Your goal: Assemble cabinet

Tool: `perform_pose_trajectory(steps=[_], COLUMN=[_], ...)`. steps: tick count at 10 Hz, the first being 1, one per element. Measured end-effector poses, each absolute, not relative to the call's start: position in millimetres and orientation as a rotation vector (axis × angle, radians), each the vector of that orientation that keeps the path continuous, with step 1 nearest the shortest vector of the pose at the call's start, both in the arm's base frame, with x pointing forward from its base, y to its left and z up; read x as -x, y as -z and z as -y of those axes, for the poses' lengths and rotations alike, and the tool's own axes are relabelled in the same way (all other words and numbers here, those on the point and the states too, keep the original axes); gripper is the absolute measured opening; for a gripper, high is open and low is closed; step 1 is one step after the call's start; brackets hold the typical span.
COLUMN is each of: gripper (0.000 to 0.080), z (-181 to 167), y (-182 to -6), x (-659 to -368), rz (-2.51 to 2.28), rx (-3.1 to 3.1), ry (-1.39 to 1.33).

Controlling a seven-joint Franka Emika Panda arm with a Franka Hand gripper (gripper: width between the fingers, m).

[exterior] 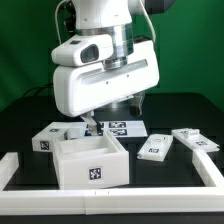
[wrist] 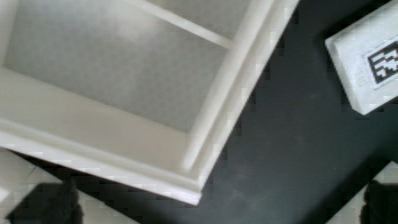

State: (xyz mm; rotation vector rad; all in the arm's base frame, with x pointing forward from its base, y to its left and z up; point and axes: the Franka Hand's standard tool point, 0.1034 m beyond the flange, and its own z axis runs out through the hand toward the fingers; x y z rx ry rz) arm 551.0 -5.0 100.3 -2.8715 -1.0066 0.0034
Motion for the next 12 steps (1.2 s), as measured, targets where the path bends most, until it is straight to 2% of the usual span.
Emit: perform_pose_trajectory(steps=[5, 7, 9, 10, 12], gripper=[0.0798, 0.0798, 0.0798, 0.0798, 0.0798], z=[6, 21, 23, 25, 25], y=[-99.0, -89.5, -80.0, -76.4, -76.3], x=[-549, -525, -507, -499, -501], rz=[1.020, 1.415, 1.747, 1.765, 1.763], rx=[2.869, 2.765, 2.628, 2.620, 2.622], ry=[-0.001, 0.124, 0.140, 0.133, 0.136])
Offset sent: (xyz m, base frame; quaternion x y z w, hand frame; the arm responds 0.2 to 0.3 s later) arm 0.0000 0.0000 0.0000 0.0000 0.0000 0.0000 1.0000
